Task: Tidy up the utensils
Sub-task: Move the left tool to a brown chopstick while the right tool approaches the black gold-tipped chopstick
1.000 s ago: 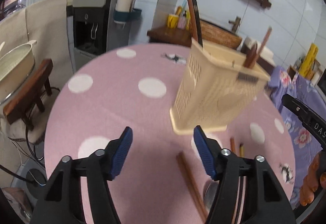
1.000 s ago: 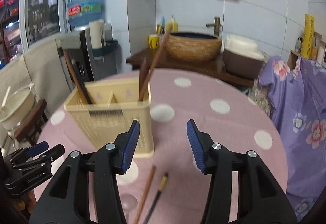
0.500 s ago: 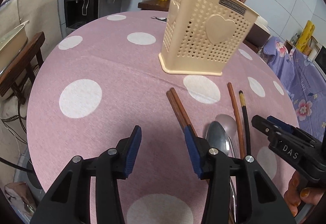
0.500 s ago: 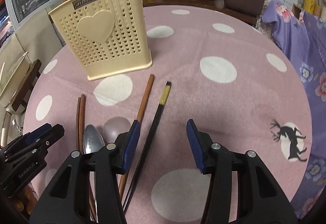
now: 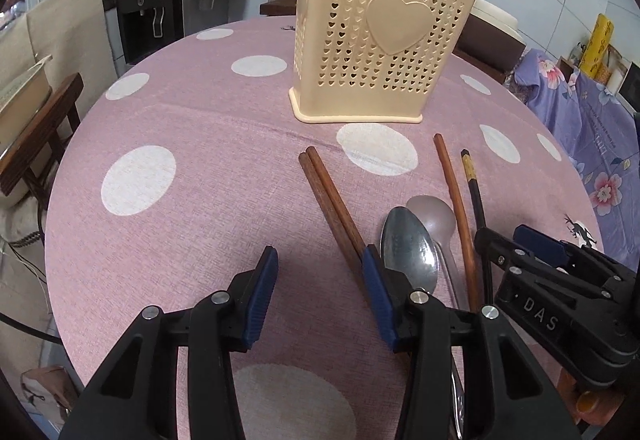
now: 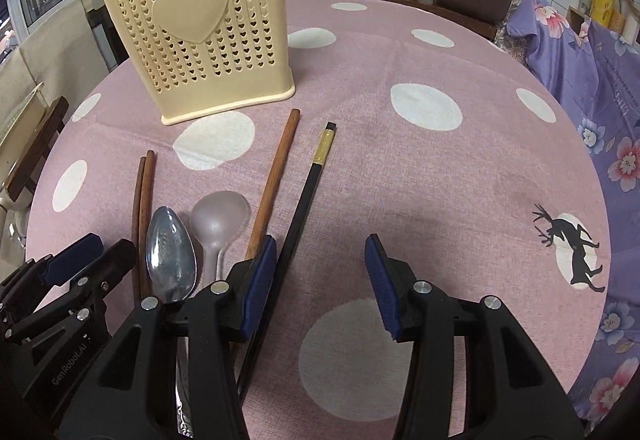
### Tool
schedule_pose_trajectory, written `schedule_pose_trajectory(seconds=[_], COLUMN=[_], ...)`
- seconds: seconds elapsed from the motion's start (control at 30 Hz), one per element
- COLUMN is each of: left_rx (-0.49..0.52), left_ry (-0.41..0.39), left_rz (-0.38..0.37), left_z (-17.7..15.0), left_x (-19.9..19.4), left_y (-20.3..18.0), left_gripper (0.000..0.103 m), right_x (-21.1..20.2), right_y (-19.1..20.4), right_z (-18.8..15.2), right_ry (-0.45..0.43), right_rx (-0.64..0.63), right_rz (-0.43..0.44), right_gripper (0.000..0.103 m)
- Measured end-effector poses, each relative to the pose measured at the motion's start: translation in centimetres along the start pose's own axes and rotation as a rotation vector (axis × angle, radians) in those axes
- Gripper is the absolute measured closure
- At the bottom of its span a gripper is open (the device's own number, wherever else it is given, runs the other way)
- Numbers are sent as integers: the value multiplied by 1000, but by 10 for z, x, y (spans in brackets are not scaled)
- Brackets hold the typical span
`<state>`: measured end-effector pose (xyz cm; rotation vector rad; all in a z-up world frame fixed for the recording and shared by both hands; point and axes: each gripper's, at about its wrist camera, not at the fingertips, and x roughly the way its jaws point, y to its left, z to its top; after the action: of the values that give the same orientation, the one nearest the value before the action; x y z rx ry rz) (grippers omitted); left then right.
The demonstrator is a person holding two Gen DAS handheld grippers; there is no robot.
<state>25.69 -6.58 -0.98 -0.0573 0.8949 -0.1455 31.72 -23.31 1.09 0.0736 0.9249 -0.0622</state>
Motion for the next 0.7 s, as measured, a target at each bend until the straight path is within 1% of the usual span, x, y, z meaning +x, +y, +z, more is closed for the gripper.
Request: schedule_pose_trajectory(seconds=[0.07,0.2,0.23,0.3,0.4,0.43,0.5,0.53,0.6,0.63,0.7], left_rx=[2,21,17,5,-7,-11,4,7,-28,-45,-62], left_ry=[2,-6,-5,1,2,-1,-5,-2,7,10,12], left_rz=[4,8,4,0,-7,-3,15,20,4,-7,-11], left_z=[2,1,0,-1,-3,-3,-4,-4,-2,-1,1], left_x=[2,2,1,-2,-4,-5,-5,-5,-6,-6,-5], left_y=[-4,-5,-2,6,13,16,17,18,24,26,29], left_gripper=[59,60,61,67,67,67,67,67,67,67,67], right_x=[0,0,-1,-3,-4,-4,-4,-4,-5,-4,-6], right_y=[3,3,1,-6,-21,-25,-33,-37,-46,-51,-57], right_z=[0,-1,-2,-3,-2,-2,-1,-1,1,2,3], right_ry=[-7,-6,-9,-8,3,3,5,9,21,25,11], right_rx=[-13,-26,-33,-30,5,15,33,54,108,133,169], right_rz=[-16,-20,-30,-27,-18,-27,-33,-19,31,41,32], right_gripper=[56,62,64,65,66,69,70,70,70,70,70])
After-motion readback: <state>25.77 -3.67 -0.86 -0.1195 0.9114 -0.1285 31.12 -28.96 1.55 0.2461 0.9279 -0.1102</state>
